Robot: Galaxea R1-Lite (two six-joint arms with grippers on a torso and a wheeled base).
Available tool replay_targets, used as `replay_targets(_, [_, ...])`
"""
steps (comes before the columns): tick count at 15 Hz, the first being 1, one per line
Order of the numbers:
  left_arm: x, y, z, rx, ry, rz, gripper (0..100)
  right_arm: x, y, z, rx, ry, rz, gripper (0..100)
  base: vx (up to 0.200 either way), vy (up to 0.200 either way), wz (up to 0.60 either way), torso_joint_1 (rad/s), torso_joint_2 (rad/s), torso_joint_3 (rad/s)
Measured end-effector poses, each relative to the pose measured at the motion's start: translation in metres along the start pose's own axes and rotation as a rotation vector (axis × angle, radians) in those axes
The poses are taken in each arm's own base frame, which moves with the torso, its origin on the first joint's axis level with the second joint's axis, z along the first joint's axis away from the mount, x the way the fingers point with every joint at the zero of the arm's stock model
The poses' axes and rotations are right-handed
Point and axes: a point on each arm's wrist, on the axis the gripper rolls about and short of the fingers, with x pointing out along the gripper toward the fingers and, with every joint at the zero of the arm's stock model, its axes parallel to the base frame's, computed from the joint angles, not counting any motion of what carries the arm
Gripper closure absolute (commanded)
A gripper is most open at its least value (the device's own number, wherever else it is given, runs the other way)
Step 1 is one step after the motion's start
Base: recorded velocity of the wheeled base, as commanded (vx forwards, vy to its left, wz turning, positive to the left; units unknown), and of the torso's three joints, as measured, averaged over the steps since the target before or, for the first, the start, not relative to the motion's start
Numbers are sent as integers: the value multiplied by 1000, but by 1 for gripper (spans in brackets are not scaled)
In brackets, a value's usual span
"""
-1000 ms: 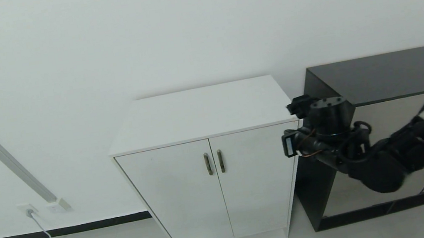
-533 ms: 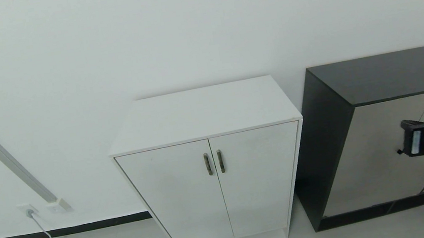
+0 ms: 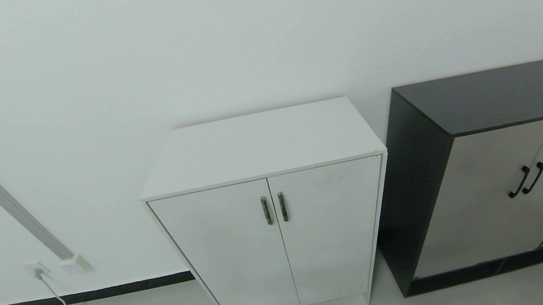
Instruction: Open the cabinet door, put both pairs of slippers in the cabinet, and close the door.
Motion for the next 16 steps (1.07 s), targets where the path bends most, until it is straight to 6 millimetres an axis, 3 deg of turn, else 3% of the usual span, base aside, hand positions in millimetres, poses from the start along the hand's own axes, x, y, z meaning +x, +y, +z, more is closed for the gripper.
replay_targets(4, [0,0,0,0,0,0,100,-37,-6,-28,-17,95,114,100,0,0,0,0,0,0])
replay_targets(7, [0,0,0,0,0,0,100,-54,-8,-47,-14,104,206,100,0,0,0,0,0,0])
replay_targets(16, [0,0,0,0,0,0,100,-67,-8,-86,-25,171,315,100,0,0,0,0,0,0])
